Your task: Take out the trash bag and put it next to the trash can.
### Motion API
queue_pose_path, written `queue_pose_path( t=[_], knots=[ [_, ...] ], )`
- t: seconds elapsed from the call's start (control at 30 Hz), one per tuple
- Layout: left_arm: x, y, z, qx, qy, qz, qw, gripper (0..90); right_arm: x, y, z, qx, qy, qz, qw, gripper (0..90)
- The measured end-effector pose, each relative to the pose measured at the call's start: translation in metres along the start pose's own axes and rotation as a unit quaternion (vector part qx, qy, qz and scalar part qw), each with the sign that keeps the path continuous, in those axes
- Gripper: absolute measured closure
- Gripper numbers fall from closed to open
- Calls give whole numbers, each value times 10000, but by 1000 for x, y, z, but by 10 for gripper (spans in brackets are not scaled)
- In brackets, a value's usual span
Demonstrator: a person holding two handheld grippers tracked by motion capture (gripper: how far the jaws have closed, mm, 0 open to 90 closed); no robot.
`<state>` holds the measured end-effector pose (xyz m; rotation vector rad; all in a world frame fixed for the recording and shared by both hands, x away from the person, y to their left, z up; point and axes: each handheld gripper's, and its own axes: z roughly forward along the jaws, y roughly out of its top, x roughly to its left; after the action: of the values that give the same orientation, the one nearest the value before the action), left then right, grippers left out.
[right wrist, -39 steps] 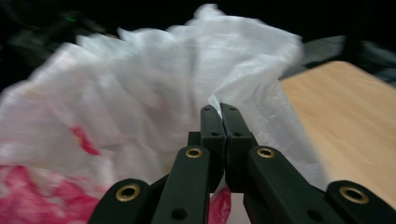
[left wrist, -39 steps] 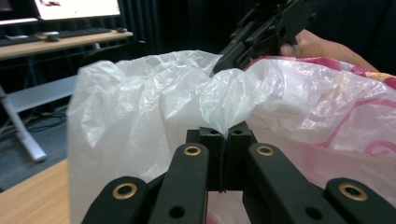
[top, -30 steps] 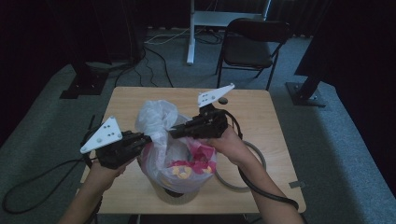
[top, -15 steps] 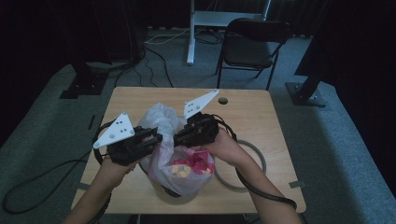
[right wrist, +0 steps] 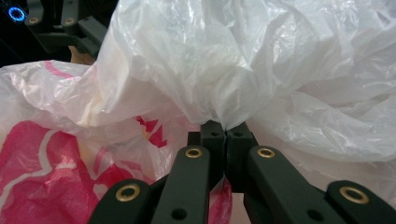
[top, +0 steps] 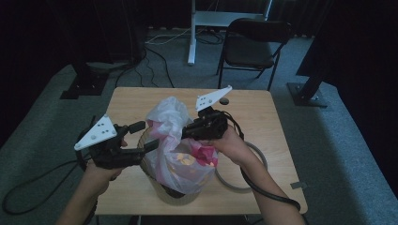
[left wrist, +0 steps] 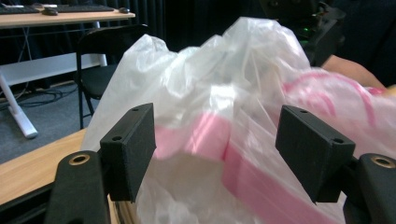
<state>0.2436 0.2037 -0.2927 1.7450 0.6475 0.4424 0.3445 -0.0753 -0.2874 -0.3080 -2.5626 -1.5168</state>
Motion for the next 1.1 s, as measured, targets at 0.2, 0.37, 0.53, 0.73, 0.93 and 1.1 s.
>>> queue_pose_path(
  t=[0.2,0.37,0.53,0.73,0.93,1.1],
  knots=[
    [-2,-10,-12,61,139,7,9999,191,-1,4,-2,-54,-6,-13,10000,895],
    [1,-24,-21,250,220,-46,9994,118,1,9,-7,-148,6,-8,9999,894],
    [12,-42,-34,289,303,-259,9988,96,0,15,-16,-290,-7,-1,9996,894],
    [19,-65,-39,492,346,-264,9978,1,3,20,-25,-427,-13,-49,9991,894],
    [22,-87,-40,638,441,-379,9963,0,5,24,-28,-459,-26,-61,9989,893],
    [24,-111,-37,856,803,-302,9926,0,5,30,-33,-505,-58,-89,9987,893]
  ],
)
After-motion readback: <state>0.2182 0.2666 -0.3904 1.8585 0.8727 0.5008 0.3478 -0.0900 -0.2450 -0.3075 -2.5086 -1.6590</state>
